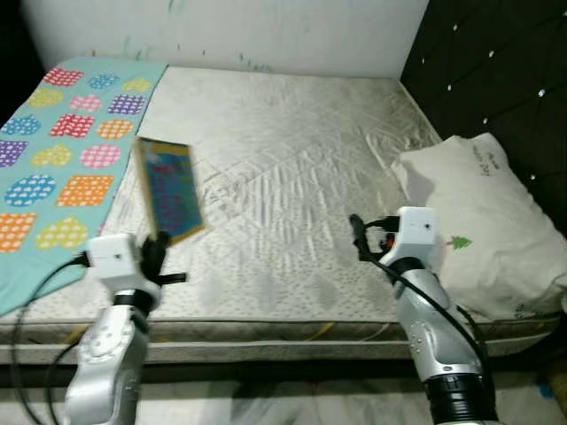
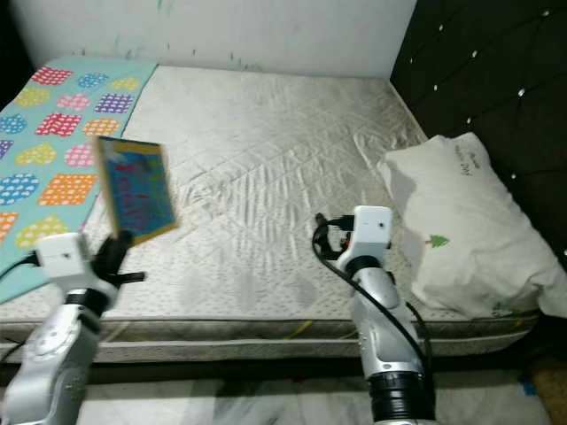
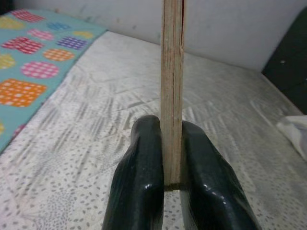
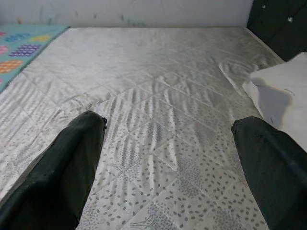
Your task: Clean up the room
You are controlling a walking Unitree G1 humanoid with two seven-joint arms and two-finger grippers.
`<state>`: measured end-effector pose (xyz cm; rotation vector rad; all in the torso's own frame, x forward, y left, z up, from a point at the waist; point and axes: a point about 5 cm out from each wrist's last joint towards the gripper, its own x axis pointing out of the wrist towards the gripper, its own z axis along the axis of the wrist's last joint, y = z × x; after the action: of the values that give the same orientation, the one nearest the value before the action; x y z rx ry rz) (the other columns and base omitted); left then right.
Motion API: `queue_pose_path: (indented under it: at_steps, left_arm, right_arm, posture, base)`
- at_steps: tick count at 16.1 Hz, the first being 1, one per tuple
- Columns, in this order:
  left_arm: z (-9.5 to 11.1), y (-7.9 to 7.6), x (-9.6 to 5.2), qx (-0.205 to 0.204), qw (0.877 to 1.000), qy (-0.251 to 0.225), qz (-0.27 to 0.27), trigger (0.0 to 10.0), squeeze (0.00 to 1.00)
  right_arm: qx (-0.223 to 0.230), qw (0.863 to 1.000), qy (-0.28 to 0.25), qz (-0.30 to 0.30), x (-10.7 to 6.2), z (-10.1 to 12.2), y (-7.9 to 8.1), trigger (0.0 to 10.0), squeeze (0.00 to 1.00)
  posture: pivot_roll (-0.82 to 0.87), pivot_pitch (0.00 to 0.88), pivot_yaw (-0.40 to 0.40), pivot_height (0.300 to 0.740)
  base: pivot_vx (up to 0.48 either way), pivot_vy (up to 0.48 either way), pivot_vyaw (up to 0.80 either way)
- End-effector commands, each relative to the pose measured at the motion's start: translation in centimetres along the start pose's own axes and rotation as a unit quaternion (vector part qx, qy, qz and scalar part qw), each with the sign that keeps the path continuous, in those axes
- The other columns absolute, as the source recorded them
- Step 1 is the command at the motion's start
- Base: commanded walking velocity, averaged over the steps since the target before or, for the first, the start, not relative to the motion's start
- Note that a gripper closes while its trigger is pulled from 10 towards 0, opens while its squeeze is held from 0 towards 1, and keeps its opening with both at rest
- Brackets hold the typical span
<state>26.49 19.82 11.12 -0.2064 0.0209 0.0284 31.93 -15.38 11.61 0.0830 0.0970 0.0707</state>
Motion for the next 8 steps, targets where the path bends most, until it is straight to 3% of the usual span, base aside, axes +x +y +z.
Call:
queue_pose_path:
  at_steps: [1,8]
  left_arm:
    - [0.56,-1.18,0.34,-0.006,1.000,-0.021,-0.021,10.0,0.00]
    - [0.53,-1.21,0.43,-0.007,1.000,-0.021,-0.021,10.0,0.00]
  right_arm:
    - [-0.007,1.000,0.002,-0.017,-0.19,-0.08,-1.27,10.0,0.00]
    - [-0.011,1.000,0.002,-0.016,-0.18,-0.13,-1.28,10.0,0.00]
  posture:
    - [0.03,0.081,-0.044,0.740]
    - [0.02,0.080,-0.045,0.740]
  base:
    - [0.000,-0.368,0.00]
    - [0.000,-0.367,0.00]
